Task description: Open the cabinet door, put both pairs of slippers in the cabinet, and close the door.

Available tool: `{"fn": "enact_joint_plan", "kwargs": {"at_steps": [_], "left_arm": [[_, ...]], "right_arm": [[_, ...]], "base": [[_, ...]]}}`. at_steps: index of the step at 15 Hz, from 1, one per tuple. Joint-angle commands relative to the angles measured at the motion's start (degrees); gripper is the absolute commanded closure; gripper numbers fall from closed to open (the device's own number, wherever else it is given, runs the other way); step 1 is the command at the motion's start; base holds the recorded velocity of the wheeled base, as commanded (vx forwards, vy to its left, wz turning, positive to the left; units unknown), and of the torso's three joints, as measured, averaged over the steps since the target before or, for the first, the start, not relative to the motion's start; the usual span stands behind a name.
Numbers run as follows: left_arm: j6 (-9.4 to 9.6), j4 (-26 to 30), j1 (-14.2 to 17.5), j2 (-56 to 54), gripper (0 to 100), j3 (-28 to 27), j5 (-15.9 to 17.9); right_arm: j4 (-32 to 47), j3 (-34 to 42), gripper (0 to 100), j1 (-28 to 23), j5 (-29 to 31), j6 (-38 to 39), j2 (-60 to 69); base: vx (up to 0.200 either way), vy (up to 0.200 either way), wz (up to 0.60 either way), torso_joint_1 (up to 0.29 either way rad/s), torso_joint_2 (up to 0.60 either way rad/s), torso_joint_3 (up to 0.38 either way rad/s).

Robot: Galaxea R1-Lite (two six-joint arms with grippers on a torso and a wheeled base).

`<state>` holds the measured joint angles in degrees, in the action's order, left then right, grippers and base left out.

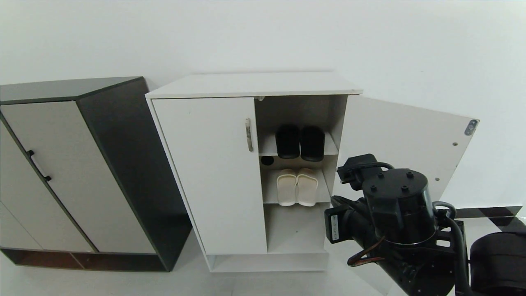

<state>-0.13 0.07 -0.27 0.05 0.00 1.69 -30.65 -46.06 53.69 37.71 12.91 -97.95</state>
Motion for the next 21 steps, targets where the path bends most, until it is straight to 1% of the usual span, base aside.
{"fn": "enact_joint_plan", "kwargs": {"at_steps": [1,10,19,21], "left_arm": [[-0.04,0.01,0.00,0.04,100,0.00,-0.02],[-0.04,0.01,0.00,0.04,100,0.00,-0.02],[-0.04,0.01,0.00,0.04,100,0.00,-0.02],[-0.04,0.01,0.00,0.04,100,0.00,-0.02]], "right_arm": [[-0.03,-0.09,100,0.01,0.09,0.01,-0.57],[-0.03,-0.09,100,-0.16,0.09,0.01,-0.57],[-0.03,0.00,100,-0.25,0.09,0.01,-0.49],[-0.03,0.09,100,-0.16,0.09,0.01,-0.49]], "base": [[0.000,0.000,0.00,0.119,-0.46,-0.349],[0.000,0.000,0.00,0.156,-0.47,-0.321],[0.000,0.000,0.00,0.210,-0.52,-0.312],[0.000,0.000,0.00,0.110,-0.25,-0.142]]}}
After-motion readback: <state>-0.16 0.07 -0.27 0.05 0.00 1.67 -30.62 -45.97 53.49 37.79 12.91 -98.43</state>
